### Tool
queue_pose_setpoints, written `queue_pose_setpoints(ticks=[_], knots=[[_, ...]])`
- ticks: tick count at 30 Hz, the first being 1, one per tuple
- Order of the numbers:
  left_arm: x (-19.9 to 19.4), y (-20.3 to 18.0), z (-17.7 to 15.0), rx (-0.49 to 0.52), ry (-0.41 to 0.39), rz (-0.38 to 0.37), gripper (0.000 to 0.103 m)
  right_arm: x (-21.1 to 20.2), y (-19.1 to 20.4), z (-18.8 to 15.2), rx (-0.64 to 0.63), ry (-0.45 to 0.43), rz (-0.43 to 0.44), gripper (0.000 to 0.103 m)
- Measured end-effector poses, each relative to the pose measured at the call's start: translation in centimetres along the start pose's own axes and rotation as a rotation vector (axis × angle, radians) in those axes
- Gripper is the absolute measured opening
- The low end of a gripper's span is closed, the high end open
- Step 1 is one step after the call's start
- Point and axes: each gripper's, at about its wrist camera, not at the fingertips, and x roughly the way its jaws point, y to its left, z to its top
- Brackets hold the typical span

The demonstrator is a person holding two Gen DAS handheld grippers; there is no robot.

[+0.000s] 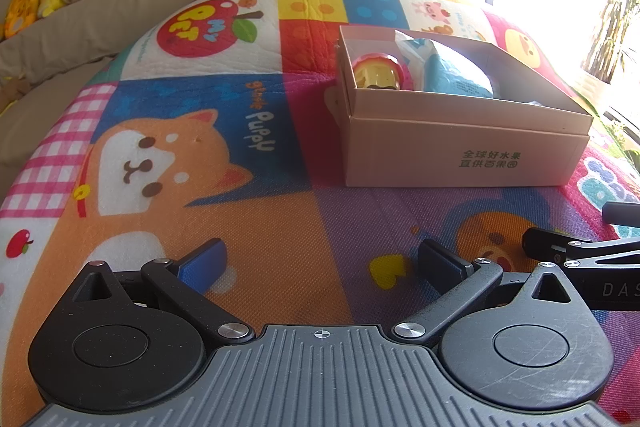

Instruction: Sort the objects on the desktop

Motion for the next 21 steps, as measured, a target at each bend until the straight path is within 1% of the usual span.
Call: queue_pose_setpoints(ticks=[9, 16, 21], knots=[[0.01, 0.05, 0.02, -0.002, 0.001, -0.001, 0.103, 0.00, -0.01, -0.01, 0.000, 0.000, 0.000, 0.103], [0.02, -0.20, 0.38, -0.012, 0.036, 0.014, 0.103, 0.04, 0.05, 0.00, 0.000, 0.000, 0.000, 0.103], [0.08, -0.16, 0.25, -0.008, 0.027, 0.013, 0.103, 0.04, 0.03, -0.01, 0.000, 0.000, 0.000, 0.103]])
